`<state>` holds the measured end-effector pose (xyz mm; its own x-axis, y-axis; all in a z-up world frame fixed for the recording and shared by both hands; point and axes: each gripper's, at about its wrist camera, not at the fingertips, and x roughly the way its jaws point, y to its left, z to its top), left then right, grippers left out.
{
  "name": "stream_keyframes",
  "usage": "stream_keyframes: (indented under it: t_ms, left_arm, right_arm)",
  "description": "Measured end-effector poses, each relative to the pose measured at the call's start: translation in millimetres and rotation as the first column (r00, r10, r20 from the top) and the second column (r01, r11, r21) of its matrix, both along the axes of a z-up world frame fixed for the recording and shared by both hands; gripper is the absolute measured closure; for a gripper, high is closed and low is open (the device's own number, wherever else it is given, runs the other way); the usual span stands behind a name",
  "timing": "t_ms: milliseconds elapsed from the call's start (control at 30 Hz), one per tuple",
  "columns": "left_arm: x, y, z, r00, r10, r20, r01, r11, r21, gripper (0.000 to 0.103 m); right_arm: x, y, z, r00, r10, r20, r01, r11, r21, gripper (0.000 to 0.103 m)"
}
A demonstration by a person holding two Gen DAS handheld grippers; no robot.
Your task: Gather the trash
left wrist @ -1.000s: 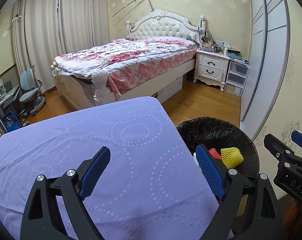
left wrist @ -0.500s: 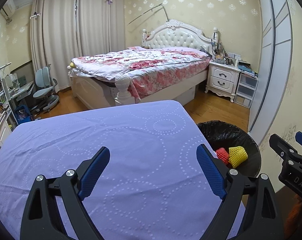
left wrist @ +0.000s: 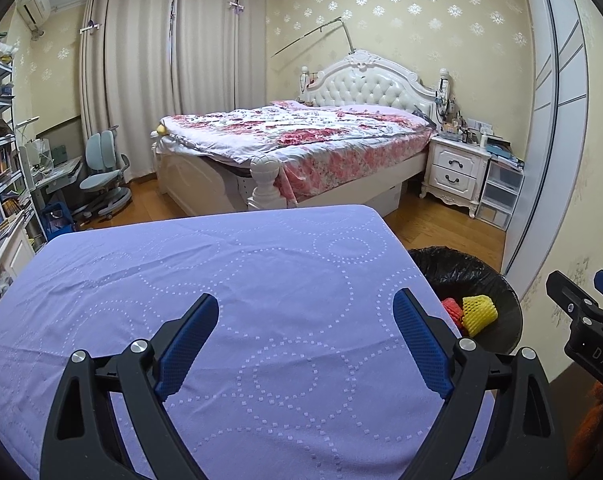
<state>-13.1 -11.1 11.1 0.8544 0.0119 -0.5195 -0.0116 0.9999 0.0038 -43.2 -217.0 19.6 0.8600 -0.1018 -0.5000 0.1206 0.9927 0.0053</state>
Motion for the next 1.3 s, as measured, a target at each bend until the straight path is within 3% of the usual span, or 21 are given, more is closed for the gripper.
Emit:
stream_keyframes:
  t_ms: [1300]
  left_arm:
    - [-4.1,1.2,-1.2,1.000,0.003,0.004,-0.003,1.000,-0.007,0.014]
  right_arm:
    - [-3.2,2.4,-1.9,1.000,0.000,0.002,0.000,1.000,-0.003,0.012]
